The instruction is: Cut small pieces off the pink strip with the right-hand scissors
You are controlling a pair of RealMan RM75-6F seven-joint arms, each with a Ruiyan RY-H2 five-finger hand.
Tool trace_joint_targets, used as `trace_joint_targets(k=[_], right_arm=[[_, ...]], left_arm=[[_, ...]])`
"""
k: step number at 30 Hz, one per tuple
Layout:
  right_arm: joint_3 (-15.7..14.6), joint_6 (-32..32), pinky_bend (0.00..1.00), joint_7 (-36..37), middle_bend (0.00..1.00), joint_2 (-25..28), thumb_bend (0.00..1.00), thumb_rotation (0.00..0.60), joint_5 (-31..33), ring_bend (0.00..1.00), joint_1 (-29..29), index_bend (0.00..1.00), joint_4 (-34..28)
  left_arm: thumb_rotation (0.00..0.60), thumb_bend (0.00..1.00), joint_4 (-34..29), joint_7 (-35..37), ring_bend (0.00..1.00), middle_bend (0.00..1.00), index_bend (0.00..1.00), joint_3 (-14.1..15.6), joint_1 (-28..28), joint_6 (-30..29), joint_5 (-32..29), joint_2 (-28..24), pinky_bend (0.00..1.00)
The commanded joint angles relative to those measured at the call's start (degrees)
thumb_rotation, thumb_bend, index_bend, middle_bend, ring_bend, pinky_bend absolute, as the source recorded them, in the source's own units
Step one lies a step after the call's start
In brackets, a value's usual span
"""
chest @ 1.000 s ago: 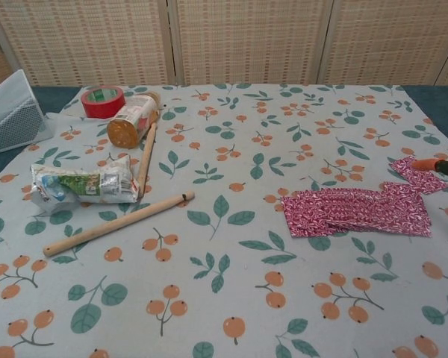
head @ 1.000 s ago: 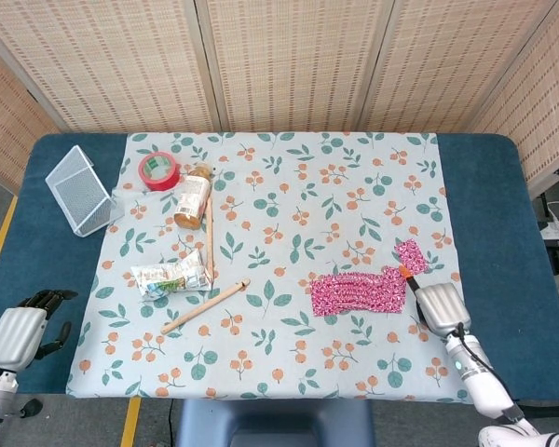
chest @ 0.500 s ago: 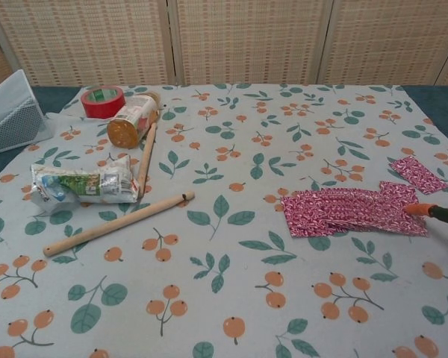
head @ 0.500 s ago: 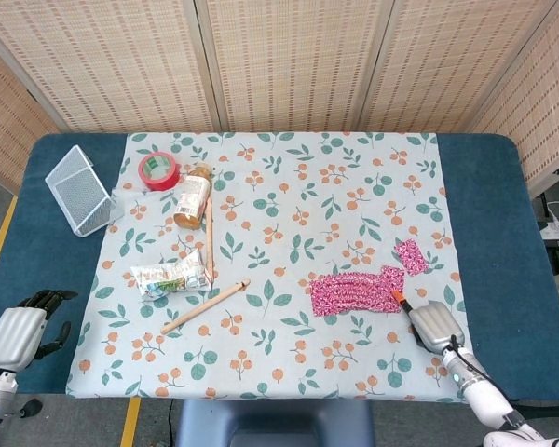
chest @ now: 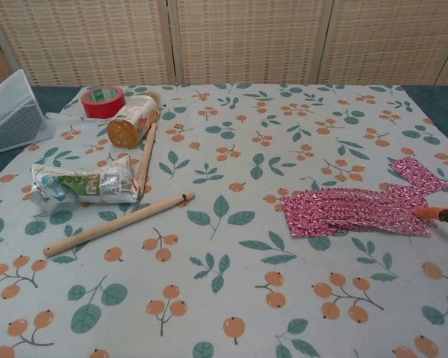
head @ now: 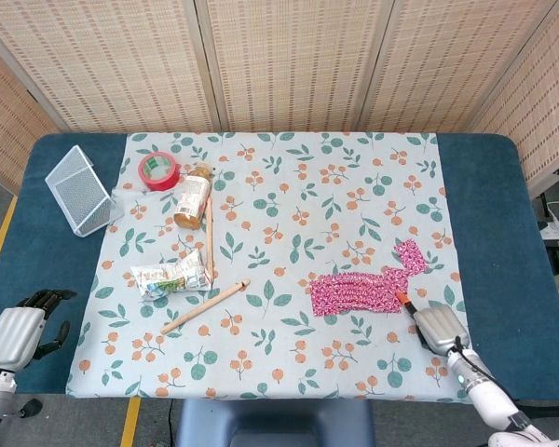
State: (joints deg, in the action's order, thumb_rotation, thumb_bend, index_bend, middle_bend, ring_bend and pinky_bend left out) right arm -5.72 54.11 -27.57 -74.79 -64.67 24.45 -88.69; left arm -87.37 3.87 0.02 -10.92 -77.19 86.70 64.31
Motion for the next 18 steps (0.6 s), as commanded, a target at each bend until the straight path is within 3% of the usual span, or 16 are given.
trace_joint_targets(k=[1, 3, 8, 18], right_arm=[[-0.4, 0.9, 0.98, -0.3, 0.78, 0.8, 0.83, 0.6, -0.1, 0.96, -0.7, 0.08, -0.6], [-0.9, 1.4, 0.98, -0.3, 0.78, 1.6, 0.83, 0.6, -0.5, 0.96, -1.2, 0.22, -1.2], [-2.0, 1.6, 0.98, 0.1, 0.78, 3.5, 0.83, 0.6, -1.4, 0.96, -2.1, 0.39, -2.5], [-4.0, 3.8, 0.98, -2.0, 0.78, 6.8, 0.83, 0.6, -2.2, 0.96, -4.5, 0.52, -4.9]], left_arm=[[0.6, 0.48, 0.0, -0.1, 0.25, 0.3, 0.26, 0.0, 0.0, 0.1, -0.1, 0.0, 0.4], [0.6, 0.48, 0.0, -0.2, 0.25, 0.3, 0.26, 0.0, -0.1, 0.2, 0.0, 0.0, 0.4], [0.6, 0.48, -0.1, -0.5, 0.25, 0.3, 0.26, 0.0, -0.1, 0.4, -0.2, 0.1, 0.4], [0.6, 0.48, -0.3, -0.4, 0.25, 0.3, 0.26, 0.0, -0.1, 0.2, -0.2, 0.0, 0.4]])
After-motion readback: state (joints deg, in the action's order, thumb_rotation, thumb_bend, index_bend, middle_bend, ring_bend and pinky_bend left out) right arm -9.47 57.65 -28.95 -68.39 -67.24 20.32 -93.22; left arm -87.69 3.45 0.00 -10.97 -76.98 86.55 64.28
